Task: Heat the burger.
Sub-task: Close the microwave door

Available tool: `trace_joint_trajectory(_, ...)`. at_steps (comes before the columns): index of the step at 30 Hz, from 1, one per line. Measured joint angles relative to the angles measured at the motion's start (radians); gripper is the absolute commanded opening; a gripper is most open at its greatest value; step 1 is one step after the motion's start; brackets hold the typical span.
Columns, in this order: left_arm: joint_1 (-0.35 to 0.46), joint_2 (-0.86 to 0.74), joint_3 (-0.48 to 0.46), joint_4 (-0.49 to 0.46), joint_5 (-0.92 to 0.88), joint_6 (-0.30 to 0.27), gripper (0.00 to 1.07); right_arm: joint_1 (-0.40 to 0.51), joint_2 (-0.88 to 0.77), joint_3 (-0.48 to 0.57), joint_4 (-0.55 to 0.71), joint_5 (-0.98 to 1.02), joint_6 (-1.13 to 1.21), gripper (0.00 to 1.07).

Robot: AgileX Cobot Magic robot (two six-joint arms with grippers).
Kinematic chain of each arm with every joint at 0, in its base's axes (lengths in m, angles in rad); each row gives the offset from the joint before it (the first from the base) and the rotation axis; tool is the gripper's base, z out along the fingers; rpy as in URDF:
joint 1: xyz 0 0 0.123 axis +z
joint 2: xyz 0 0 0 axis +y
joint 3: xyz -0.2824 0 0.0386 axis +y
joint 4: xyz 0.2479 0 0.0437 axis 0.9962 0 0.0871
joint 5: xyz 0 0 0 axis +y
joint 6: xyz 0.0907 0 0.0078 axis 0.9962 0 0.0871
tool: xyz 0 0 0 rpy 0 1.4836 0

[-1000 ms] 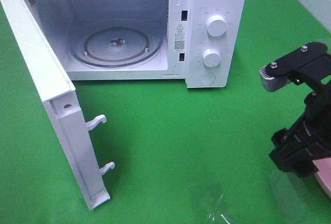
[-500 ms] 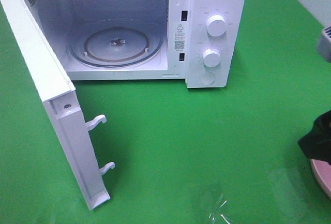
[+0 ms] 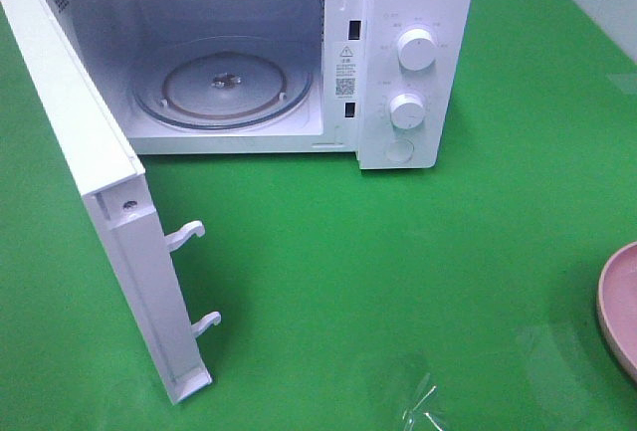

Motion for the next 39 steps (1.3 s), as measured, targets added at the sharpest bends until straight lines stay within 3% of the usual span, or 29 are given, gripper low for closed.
trace_joint_trajectory(6, 0.0, 0.0, 0.0, 0.0, 0.0, 0.0, 1.0, -0.055, -0.111, 0.046, 0.037, -0.004, -0.06, 0.76)
trace_joint_trajectory(10, 0.0, 0.0, 0.0, 0.0, 0.0, 0.0, 1.0, -0.175, -0.215, 0.086, 0.105, -0.035, -0.13, 0.76)
trace_joint_trajectory(23, 0.0, 0.0, 0.0, 0.0, 0.0, 0.0, 1.0, -0.404, -0.405, 0.115, 0.175, -0.028, -0.19, 0.76)
trace_joint_trajectory(32, 0.0, 0.0, 0.0, 0.0, 0.0, 0.0, 1.0, -0.518, -0.561, 0.115, 0.187, -0.025, -0.197, 0.76)
trace_joint_trajectory(39, 0.0, 0.0, 0.0, 0.0, 0.0, 0.0, 1.0, -0.536, -0.576, 0.115, 0.187, -0.023, -0.198, 0.76)
